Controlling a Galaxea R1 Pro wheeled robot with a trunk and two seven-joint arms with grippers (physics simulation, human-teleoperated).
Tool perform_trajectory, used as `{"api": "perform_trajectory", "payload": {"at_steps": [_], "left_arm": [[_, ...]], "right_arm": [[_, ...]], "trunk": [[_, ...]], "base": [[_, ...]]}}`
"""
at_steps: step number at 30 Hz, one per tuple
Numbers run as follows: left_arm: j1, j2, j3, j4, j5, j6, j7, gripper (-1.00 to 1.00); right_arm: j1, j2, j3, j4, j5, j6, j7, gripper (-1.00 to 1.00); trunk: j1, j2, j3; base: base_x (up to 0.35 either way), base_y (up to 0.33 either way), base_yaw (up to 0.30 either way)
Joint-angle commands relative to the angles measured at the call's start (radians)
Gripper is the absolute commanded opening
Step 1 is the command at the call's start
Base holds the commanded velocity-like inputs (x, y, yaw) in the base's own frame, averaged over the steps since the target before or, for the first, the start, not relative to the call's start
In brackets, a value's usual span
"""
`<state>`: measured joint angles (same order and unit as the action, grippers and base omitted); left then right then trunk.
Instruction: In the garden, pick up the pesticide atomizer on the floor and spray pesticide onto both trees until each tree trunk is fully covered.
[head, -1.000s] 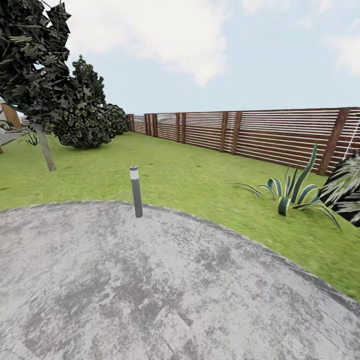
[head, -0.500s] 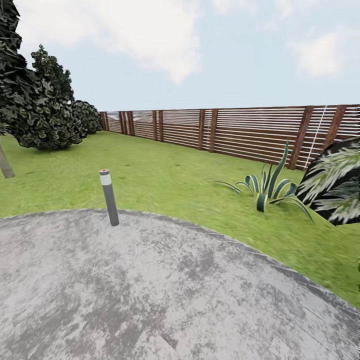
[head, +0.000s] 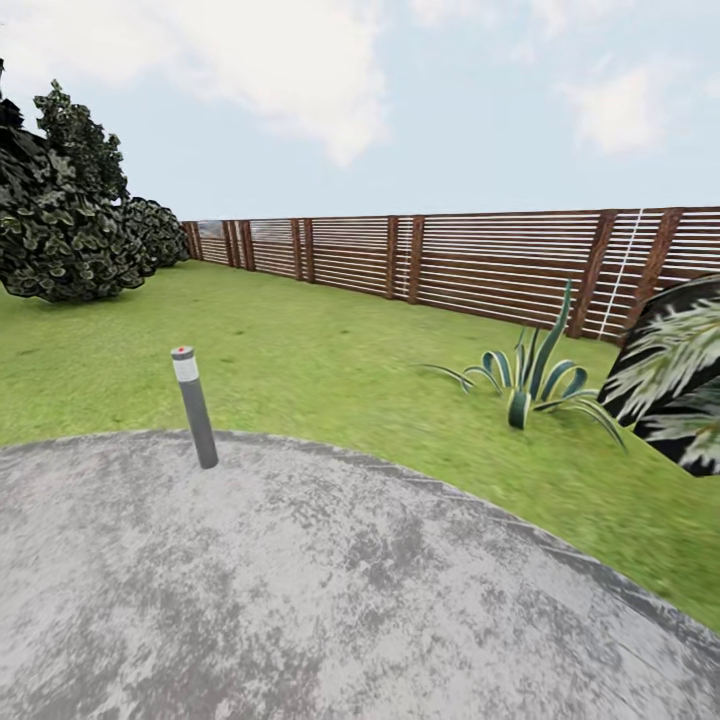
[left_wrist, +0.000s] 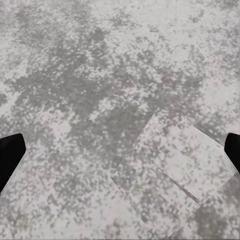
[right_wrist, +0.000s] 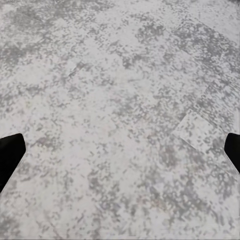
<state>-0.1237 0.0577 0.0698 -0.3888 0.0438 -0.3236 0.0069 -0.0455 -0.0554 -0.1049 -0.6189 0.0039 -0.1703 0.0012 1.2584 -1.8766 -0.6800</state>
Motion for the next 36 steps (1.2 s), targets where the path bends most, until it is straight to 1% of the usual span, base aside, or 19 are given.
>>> {"api": "perform_trajectory", "payload": {"at_steps": [1,10,36], "left_arm": [[-0.001,0.000,-0.001,0.001,0.004,-0.003,0.001,1.00],[-0.001,-0.001,-0.001,0.002,0.004,-0.002,0.001,1.00],[-0.001,-0.001,-0.001,0.002,0.004,-0.002,0.001,1.00]], "right_arm": [[-0.001,0.000,-0.001,0.001,0.001,-0.007,0.000,1.00],[-0.001,0.000,-0.002,0.028,0.001,-0.020,-0.003,1.00],[-0.001,0.001,-0.002,0.030,0.000,-0.021,-0.003,1.00]], "trunk": [[0.000,0.000,-0.001],[0.000,0.000,-0.001],[0.000,0.000,-0.001]], "base": [[0.337,0.000,-0.001],[0.337,0.000,0.000],[0.337,0.000,0.000]]}}
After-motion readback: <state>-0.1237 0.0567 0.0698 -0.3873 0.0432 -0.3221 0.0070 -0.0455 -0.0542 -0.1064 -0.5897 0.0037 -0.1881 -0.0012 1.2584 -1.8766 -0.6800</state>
